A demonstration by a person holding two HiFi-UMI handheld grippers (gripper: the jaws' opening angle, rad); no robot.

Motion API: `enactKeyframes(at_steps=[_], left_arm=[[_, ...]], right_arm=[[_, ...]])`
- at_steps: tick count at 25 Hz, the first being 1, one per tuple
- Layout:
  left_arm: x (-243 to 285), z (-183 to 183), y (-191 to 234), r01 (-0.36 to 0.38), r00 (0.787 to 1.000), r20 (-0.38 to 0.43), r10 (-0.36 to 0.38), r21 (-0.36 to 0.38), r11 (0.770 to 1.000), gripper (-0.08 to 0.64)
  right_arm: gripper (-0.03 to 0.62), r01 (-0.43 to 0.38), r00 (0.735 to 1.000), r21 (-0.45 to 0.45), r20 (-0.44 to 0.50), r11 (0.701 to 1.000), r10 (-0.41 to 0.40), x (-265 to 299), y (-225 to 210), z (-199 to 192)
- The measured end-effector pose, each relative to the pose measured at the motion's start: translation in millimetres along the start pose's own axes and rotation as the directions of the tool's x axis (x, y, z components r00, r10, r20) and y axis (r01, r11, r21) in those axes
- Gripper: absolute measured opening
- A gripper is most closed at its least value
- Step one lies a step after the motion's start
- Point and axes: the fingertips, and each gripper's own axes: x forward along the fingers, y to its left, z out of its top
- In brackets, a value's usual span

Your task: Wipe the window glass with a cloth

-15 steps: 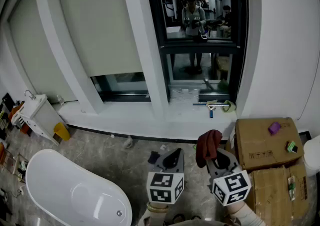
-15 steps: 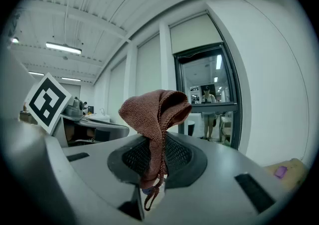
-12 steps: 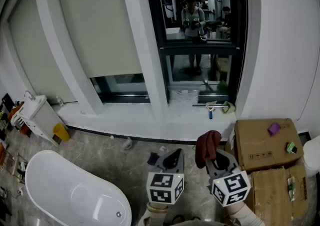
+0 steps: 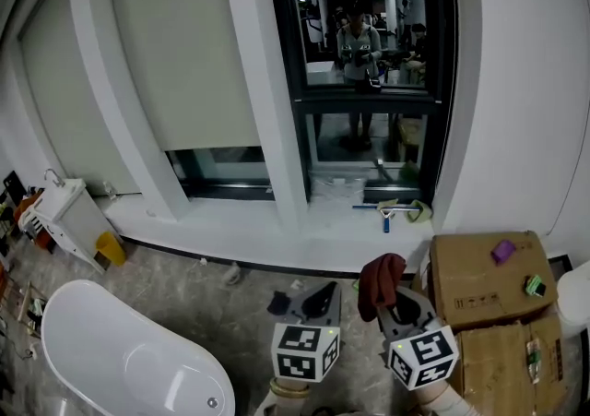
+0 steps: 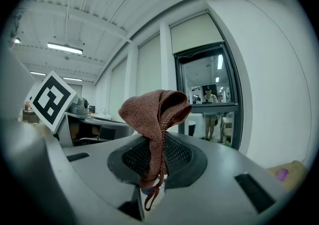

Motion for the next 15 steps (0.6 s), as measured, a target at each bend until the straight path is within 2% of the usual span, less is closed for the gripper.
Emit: enactKeyframes(at_steps=[4,15], left_arm=[[9,0,-7,0.000,1.000,-0.001,0.000,-0.005,1.000,0.005],[22,-12,-16,-0.026,0.999,-0.033,0.026,-0.004,1.000,0.005]], right_arm=[[0.051,-0.032,0.999,0.004,0.012,0.999,0.032,-1,-6,1],[0.051,-0.058,0.998,0.027,-0.005,0.998,0.058,-2,-24,-10]])
